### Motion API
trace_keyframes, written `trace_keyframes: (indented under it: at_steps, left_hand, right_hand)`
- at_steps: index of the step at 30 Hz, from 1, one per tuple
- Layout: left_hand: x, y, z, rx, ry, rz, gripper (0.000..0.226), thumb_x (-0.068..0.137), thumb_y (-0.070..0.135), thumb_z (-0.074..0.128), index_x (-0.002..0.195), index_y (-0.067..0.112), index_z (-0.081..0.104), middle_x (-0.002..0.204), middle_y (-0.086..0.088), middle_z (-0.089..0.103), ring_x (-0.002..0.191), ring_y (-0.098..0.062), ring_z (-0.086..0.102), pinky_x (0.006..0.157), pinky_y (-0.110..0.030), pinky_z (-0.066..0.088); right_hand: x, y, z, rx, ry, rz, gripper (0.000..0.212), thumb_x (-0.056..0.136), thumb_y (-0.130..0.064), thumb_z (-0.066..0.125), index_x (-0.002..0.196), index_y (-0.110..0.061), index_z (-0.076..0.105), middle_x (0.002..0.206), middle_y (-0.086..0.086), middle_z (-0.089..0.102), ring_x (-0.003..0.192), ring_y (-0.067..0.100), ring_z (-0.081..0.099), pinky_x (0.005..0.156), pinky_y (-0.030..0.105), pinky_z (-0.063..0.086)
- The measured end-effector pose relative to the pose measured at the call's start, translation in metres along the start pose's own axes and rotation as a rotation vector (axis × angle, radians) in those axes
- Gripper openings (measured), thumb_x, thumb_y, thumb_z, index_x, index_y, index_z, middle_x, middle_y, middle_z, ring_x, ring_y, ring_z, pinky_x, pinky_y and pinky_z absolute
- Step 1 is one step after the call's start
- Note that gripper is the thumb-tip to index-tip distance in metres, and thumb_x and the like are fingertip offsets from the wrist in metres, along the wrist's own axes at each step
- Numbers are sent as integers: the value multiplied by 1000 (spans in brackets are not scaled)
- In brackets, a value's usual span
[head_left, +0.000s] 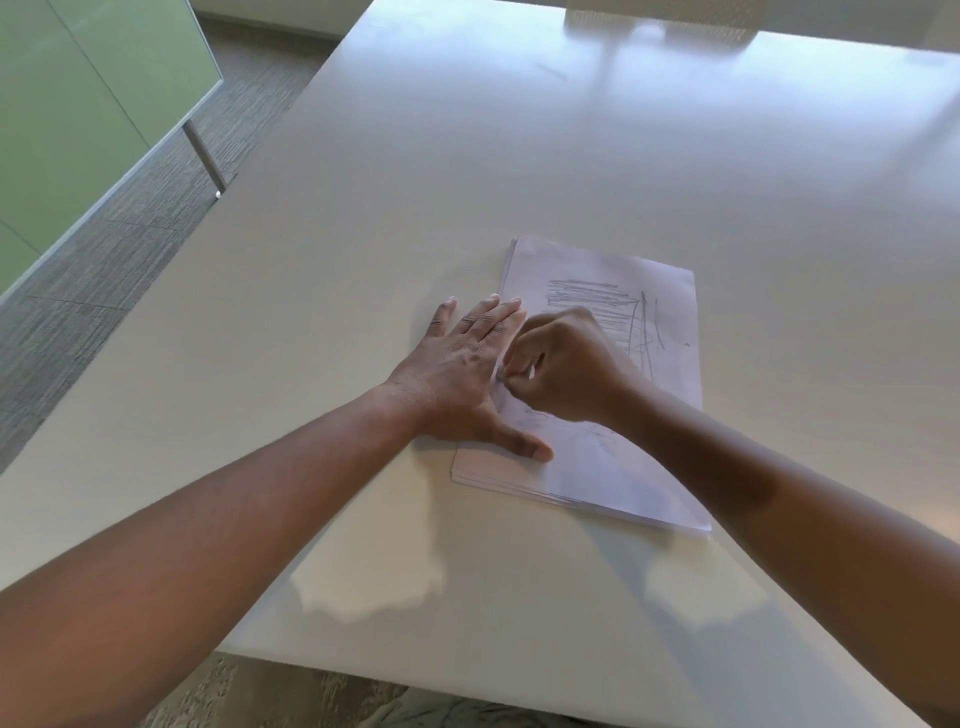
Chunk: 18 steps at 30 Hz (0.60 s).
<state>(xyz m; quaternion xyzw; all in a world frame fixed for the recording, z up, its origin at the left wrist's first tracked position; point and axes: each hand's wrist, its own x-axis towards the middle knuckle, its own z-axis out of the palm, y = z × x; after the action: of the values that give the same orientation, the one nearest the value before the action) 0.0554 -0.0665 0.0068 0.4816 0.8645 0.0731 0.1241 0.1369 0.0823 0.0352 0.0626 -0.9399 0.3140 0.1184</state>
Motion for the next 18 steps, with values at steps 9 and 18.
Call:
trace_keyframes:
  at_steps: [9, 18]
  left_hand:
    - [1, 0, 1, 2, -11, -16, 160, 44, 110, 42, 164, 16, -5, 173, 6, -10, 155, -6, -22, 126, -51, -13]
    - [1, -1, 2, 1, -7, -17, 163, 38, 112, 35, 164, 16, -6, 173, 7, -11, 155, -6, -22, 125, -50, -14]
  right_hand:
    - [-8, -3, -3, -7, -85, -43, 9, 68, -5, 78, 63, -13, 77, 67, -2, 71, 55, 10, 62, 56, 20, 50]
    - [-14, -6, -5, 16, -129, -64, 8, 68, -8, 77, 63, -14, 77, 69, -2, 71, 56, 9, 62, 57, 21, 51]
